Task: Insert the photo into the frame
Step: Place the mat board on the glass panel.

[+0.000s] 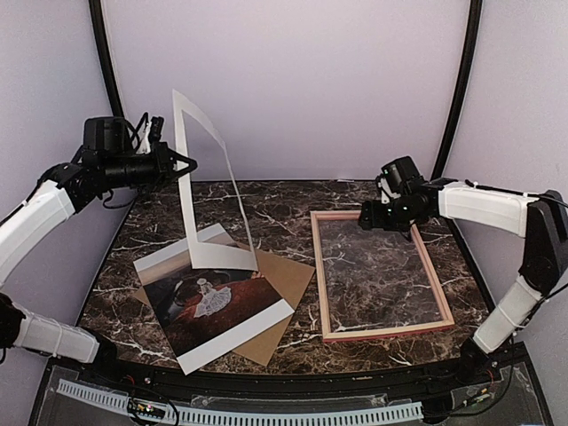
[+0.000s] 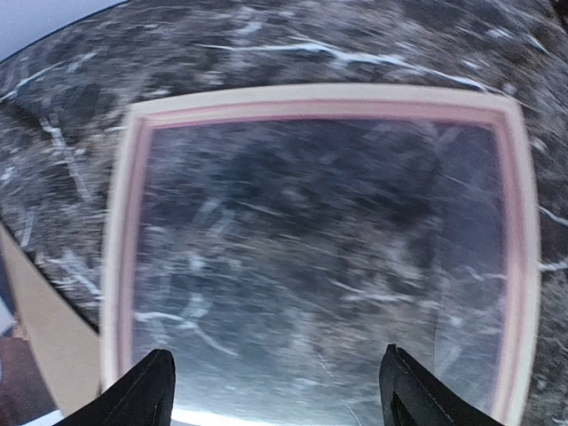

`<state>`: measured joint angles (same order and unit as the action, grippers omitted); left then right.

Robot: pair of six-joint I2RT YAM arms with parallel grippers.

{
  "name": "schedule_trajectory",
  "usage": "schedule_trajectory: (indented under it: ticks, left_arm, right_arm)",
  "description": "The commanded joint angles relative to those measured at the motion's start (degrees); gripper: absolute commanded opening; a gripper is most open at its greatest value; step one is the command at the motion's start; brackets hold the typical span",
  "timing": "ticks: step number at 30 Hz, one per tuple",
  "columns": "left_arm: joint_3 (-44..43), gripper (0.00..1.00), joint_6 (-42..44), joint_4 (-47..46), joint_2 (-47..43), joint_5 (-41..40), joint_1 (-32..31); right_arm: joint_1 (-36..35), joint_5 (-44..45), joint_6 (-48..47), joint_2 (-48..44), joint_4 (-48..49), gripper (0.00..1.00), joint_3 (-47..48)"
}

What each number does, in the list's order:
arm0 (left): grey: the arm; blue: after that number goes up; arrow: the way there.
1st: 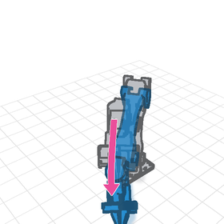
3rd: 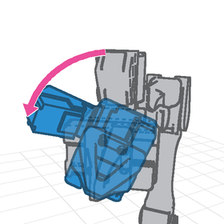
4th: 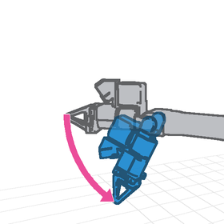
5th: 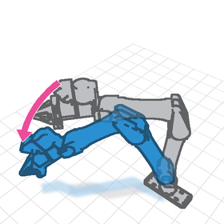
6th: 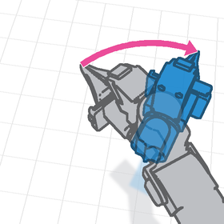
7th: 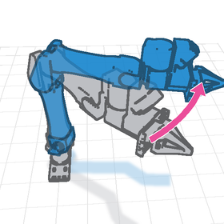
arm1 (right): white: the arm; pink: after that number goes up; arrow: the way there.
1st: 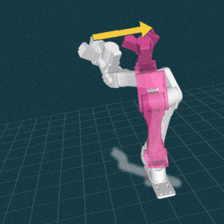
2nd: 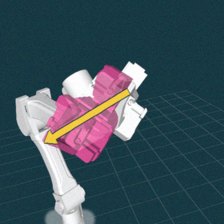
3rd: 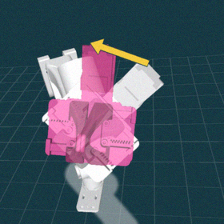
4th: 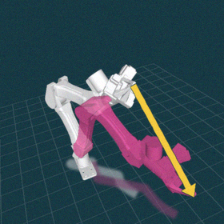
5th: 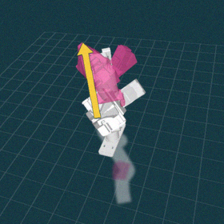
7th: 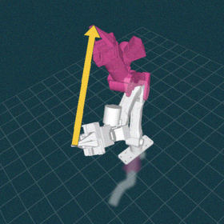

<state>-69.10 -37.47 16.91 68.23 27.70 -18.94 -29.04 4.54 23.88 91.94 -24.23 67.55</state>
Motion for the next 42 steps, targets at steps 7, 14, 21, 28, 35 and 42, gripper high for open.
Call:
schedule_trajectory:
  ticks: [7,14,21,28,35,42]
  left_arm:
    - [-19.2,0.0,-1.7,-5.3,16.1,3.6,-12.4]
    - [-32.5,0.0,-7.3,-14.0,29.4,11.9,-21.8]
    - [-23.9,0.0,-16.9,-26.1,36.3,11.5,-22.7]
    - [-11.8,0.0,-23.2,-35.9,43.4,7.5,-22.7]
    - [-7.9,0.0,-22.2,-35.4,47.6,4.2,-22.7]
    - [-5.8,0.0,-23.1,-34.8,48.0,2.0,-22.9]
  right_arm:
    - [19.3,3.3,-4.6,-9.7,-4.9,0.81,-11.0]
    - [28.0,0.0,-6.6,-9.7,-2.9,0.81,-14.9]
    - [31.1,-6.0,-5.6,-6.4,1.3,0.79,-17.8]
    - [31.1,-7.5,-5.1,-4.9,2.5,0.79,-18.1]
    - [31.1,-9.9,-5.0,-2.4,4.2,0.78,-19.2]
    - [31.1,-13.3,-4.1,-0.8,7.0,0.77,-21.9]
